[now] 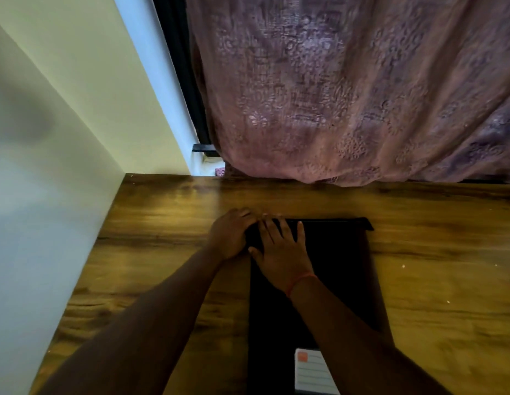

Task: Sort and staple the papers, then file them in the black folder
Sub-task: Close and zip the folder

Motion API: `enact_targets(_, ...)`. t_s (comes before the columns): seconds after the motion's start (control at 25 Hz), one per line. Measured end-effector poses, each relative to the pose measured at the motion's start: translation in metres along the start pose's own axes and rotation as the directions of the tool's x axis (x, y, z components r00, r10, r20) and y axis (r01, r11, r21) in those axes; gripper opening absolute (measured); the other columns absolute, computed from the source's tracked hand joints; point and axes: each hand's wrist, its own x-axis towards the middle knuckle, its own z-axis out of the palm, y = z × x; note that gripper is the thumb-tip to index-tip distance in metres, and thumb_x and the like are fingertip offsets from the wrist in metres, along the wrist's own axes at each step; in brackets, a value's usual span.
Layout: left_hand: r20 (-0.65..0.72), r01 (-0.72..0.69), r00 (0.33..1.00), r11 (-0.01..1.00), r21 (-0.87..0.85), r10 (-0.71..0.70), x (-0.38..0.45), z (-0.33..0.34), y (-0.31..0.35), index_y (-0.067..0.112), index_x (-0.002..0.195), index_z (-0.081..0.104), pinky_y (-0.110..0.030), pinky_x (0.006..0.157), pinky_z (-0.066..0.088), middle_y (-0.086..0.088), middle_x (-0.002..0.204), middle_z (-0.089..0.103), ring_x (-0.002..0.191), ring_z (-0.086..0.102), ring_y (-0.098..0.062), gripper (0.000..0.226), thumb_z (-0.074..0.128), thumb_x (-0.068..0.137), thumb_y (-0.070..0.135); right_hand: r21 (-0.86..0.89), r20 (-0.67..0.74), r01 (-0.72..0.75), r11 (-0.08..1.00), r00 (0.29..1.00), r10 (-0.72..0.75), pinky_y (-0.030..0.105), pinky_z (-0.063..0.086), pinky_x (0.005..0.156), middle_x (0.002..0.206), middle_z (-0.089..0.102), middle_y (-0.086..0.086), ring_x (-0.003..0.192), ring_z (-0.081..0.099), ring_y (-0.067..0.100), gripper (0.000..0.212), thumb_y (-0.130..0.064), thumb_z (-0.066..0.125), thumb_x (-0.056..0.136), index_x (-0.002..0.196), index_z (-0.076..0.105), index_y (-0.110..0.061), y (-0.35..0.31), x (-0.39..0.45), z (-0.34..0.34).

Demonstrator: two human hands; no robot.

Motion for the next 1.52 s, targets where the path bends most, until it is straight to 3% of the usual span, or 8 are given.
enact_targets(0.28,-0.088,-0.102,0.991,0.994,0.029,0.104,-0.039,0.007,0.002,0.019,0.089,0.059,-0.035,0.06,0.047,-0.003,0.099,0.061,0.078,0.057,-0.029,0.014,0.071,0.082,0.024,0.049,0.094,-0.026,0.998,0.995,0.021,0.057,-0.006,0.116,0.162,-0.005,-0.014,0.15,-0.009,0.015,0.058,-0.045,0.023,0.103,0.155,0.002,-0.032,0.006,0.006,-0.005)
enact_targets(0.48,-0.074,-0.195,0.977,0.979,0.059,0.199,-0.078,0.012,0.015,0.017,0.091,0.066,-0.034,0.068,0.046,-0.003,0.094,0.062,0.088,0.058,-0.025,0.014,0.065,0.078,0.023,0.089,0.175,-0.031,0.996,0.984,0.015,0.058,-0.006,0.117,0.162,-0.006,-0.015,0.149,-0.011,0.014,0.056,-0.042,0.026,0.104,0.155,0.004,-0.033,0.01,0.01,-0.014)
enact_targets(0.72,-0.1,-0.182,0.977,0.981,0.065,0.187,-0.138,0.029,0.047,0.017,0.086,0.061,-0.029,0.053,0.039,-0.004,0.082,0.057,0.067,0.055,-0.025,0.016,0.048,0.078,0.024,0.025,0.127,-0.046,0.999,0.991,0.043,0.058,-0.004,0.117,0.163,-0.008,-0.01,0.149,-0.013,0.019,0.057,-0.04,0.025,0.105,0.156,0.003,-0.029,0.002,0.006,-0.007)
enact_targets(0.96,0.072,0.068,0.994,0.99,0.121,-0.077,-0.159,0.024,0.074,0.022,0.106,0.061,-0.038,0.07,0.043,-0.002,0.101,0.057,0.087,0.057,-0.027,0.034,0.063,0.079,0.042,0.0,0.079,-0.136,0.991,0.988,0.135,0.056,0.001,0.118,0.164,-0.004,0.0,0.15,-0.008,0.029,0.058,-0.042,0.027,0.104,0.156,0.006,-0.028,-0.034,-0.063,0.004)
enact_targets(1.12,0.055,-0.013,0.998,0.989,0.147,0.005,-0.176,0.023,0.085,0.025,0.102,0.061,-0.041,0.072,0.047,0.002,0.095,0.061,0.087,0.061,-0.026,0.032,0.071,0.072,0.029,-0.042,0.11,-0.099,0.994,0.989,0.103,0.055,-0.002,0.118,0.164,-0.009,-0.003,0.15,-0.012,0.026,0.057,-0.047,0.02,0.104,0.155,0.0,-0.035,-0.03,-0.104,0.013)
enact_targets(1.28,0.007,-0.107,0.994,0.989,0.106,0.107,-0.202,0.039,0.099,0.026,0.095,0.063,-0.045,0.091,0.045,0.001,0.093,0.062,0.082,0.062,-0.025,0.026,0.058,0.07,0.024,-0.036,0.153,-0.106,0.994,0.982,0.11,0.055,-0.004,0.118,0.163,-0.013,-0.005,0.149,-0.014,0.025,0.057,-0.048,0.019,0.103,0.154,-0.003,-0.036,-0.031,-0.1,0.013)
enact_targets(1.4,-0.021,-0.192,0.981,0.98,0.061,0.193,-0.228,0.052,0.113,0.025,0.1,0.057,-0.047,0.101,0.036,-0.001,0.094,0.06,0.082,0.06,-0.024,0.024,0.051,0.082,0.038,-0.03,0.17,-0.085,0.996,0.981,0.089,0.055,-0.004,0.118,0.163,-0.014,-0.005,0.149,-0.015,0.025,0.057,-0.048,0.019,0.104,0.154,-0.003,-0.036,-0.03,-0.101,0.012)
enact_targets(1.52,0.043,-0.134,0.99,0.991,-0.011,0.134,-0.258,0.057,0.129,0.024,0.105,0.056,-0.051,0.112,0.03,0.0,0.1,0.052,0.094,0.054,-0.023,0.055,0.057,0.075,0.07,-0.006,0.21,-0.109,0.994,0.972,0.108,0.055,-0.005,0.118,0.162,-0.015,-0.005,0.149,-0.016,0.025,0.058,-0.049,0.021,0.103,0.154,-0.003,-0.037,-0.029,-0.095,0.01)
